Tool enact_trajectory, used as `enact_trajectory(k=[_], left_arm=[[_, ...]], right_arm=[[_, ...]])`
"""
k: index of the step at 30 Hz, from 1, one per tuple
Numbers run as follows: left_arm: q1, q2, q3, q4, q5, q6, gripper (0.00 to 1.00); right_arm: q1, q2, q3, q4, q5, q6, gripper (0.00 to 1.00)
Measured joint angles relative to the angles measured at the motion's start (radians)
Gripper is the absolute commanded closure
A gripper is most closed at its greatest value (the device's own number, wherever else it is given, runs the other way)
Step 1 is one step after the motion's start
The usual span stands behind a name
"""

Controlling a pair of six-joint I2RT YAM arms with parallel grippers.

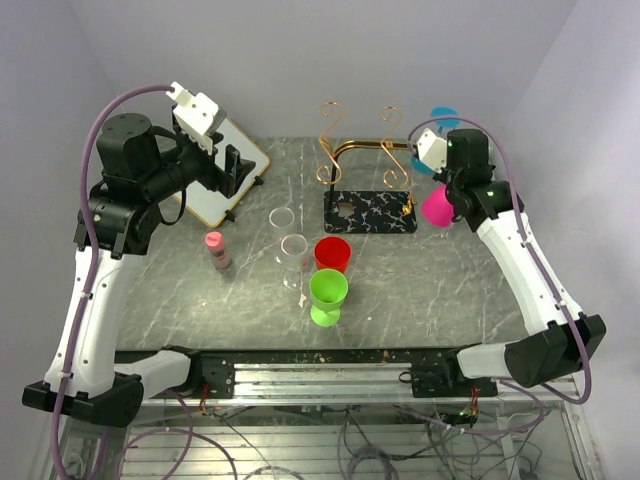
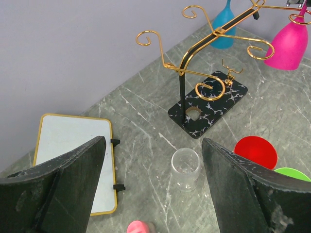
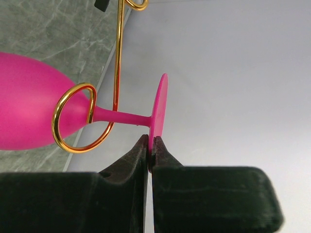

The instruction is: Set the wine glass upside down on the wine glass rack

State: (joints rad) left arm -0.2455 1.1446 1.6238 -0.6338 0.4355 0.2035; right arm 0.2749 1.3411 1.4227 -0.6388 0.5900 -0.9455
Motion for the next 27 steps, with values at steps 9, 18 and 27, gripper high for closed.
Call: enact_trajectory(k=[9,18,27], left_arm=[[0.0,0.0,0.0,0.0,0.003,0.002,0.1],[0.0,0.0,0.0,0.0,0.011,0.002,0.1],[0.0,0.0,0.0,0.0,0.019,0.002,0.1]], right_arm=[[-0.005,-0.019,-0.011,-0.034,-0.022,0.002,1.0],[-0.006,-0.055,-0.032,-0.063,-0.05,-0.002,1.0],[-0.006,-0.064,-0.032,-0.1,-0.101,-0.002,1.0]])
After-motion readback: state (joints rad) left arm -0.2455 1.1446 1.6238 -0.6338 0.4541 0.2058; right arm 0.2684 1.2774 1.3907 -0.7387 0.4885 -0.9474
